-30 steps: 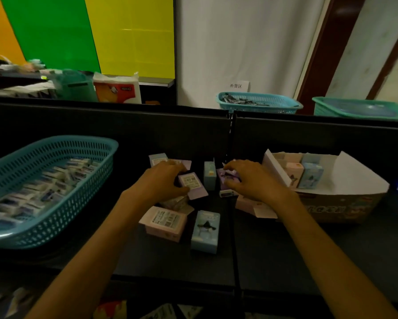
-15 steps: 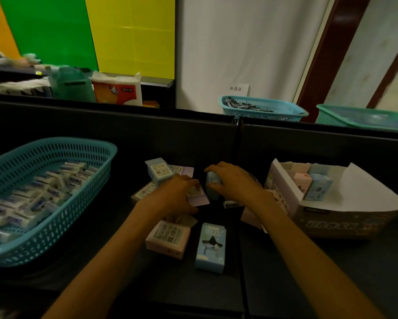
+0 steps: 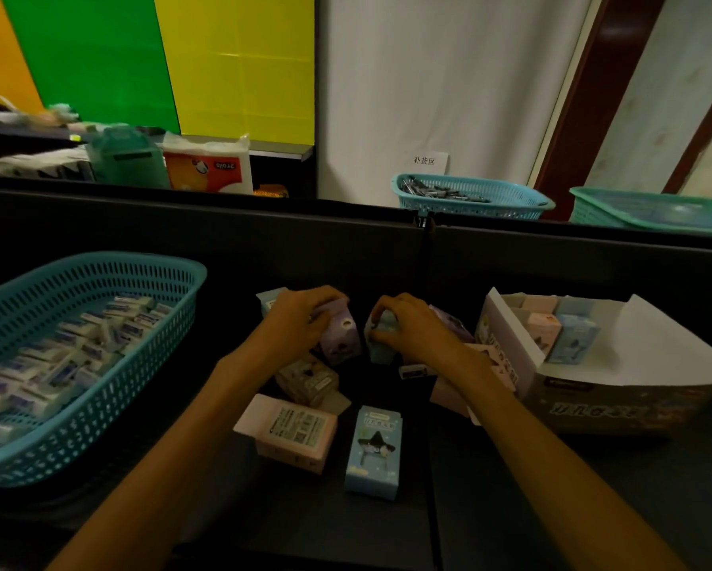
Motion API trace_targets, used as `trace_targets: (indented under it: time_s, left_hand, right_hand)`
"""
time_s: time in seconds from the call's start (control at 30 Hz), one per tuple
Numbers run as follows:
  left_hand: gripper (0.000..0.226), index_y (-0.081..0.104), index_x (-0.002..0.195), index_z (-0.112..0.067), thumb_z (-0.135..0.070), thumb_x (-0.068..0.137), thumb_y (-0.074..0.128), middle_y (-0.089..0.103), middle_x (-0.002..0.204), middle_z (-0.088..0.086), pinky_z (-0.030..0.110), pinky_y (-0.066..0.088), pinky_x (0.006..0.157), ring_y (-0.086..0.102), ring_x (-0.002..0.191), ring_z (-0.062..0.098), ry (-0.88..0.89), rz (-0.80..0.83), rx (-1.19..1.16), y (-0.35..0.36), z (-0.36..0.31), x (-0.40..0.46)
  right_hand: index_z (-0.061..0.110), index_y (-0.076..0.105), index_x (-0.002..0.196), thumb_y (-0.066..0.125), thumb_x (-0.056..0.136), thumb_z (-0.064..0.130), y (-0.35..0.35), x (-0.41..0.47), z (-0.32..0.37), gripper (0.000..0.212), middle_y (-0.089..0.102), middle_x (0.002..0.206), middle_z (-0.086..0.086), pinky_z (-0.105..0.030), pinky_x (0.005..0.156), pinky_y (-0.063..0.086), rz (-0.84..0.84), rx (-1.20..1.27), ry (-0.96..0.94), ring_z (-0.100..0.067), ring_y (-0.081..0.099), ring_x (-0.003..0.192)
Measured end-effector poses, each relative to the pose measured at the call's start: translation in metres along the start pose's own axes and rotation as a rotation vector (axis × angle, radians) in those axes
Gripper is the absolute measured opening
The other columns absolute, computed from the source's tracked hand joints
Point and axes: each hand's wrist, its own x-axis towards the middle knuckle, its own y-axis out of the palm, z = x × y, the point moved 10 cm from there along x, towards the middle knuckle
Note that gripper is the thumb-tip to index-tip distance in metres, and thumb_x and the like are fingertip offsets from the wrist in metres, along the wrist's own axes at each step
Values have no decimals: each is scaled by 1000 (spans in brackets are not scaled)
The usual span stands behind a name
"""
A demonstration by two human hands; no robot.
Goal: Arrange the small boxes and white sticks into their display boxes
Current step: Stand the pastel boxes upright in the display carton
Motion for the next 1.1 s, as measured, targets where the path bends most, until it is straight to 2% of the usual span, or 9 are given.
trace_targets:
  time_s: [0.13, 0.23, 0.37, 0.47, 0.63, 0.8, 0.9, 1.0, 1.1]
  left_hand:
    - [42, 46, 124, -29, -3, 92, 49, 62, 102, 1, 26, 57, 67, 64, 85, 13, 23, -52, 36, -10, -8, -3]
    - [32, 57, 113, -19, 2, 92, 47, 64, 98, 4, 16, 53, 64, 63, 79, 8, 64, -96, 8, -18, -18, -6]
    - [20, 67, 104, -10, -4, 93, 51, 64, 109, 5, 27, 57, 74, 64, 94, 14, 10, -110, -98, -23, -20, -7]
    - [17, 66, 105, -17, -15, 89, 60, 63, 110, 1, 28, 57, 76, 62, 93, 10, -22, -91, -90, -20, -22, -7]
    - [44, 60, 111, -21, -24, 71, 79, 55, 111, -6, 29, 53, 82, 56, 100, 11, -21, -56, -36, -11, -35, -9]
    - [44, 55, 108, -21, -18, 71, 79, 50, 107, -9, 16, 48, 71, 54, 96, 9, 40, -145, -85, -14, -50, -7]
    - [57, 47, 120, -22, -19, 72, 78, 51, 102, -11, 12, 47, 65, 55, 85, 2, 113, -175, -138, -17, -69, -6]
    - [71, 38, 130, -26, -20, 72, 78, 51, 95, -18, 8, 45, 61, 55, 81, -5, 145, -190, -175, -19, -89, -1]
    - [58, 48, 123, -22, -22, 73, 77, 54, 101, -13, 5, 46, 63, 56, 83, -4, 173, -188, -218, -16, -108, 8]
  right_hand:
    - [14, 59, 101, 68, 83, 20, -20, -6, 1, 21, 53, 115, -13, -30, 76, 45, -72, 127, 14, -28, 55, 101]
    - [15, 57, 98, 69, 82, 16, -44, -15, 0, 20, 58, 111, -11, -34, 73, 56, -148, 258, 22, -25, 61, 93]
    - [9, 55, 101, 66, 86, 9, -75, -34, -1, 19, 55, 106, 0, -9, 56, 49, -228, 410, 12, -14, 59, 89]
    - [13, 52, 98, 68, 84, 7, -91, -46, -6, 22, 57, 107, 1, -10, 60, 51, -268, 474, 11, -11, 61, 91]
    - [15, 46, 101, 71, 82, 9, -114, -71, -18, 32, 56, 106, 3, -21, 72, 55, -322, 520, 29, -12, 61, 98]
    - [19, 39, 114, 75, 76, 7, -144, -106, -39, 54, 54, 113, -2, -28, 80, 55, -427, 608, 60, -16, 60, 105]
    - [22, 38, 129, 74, 77, 5, -165, -128, -50, 65, 54, 115, 2, -23, 77, 55, -436, 581, 63, -9, 60, 102]
    - [21, 47, 129, 72, 80, 9, -188, -147, -71, 56, 57, 112, 10, -13, 70, 51, -479, 476, 106, -3, 58, 100]
    - [18, 50, 125, 70, 82, 14, -204, -163, -99, 47, 58, 119, 6, -14, 74, 47, -508, 426, 147, -4, 56, 104]
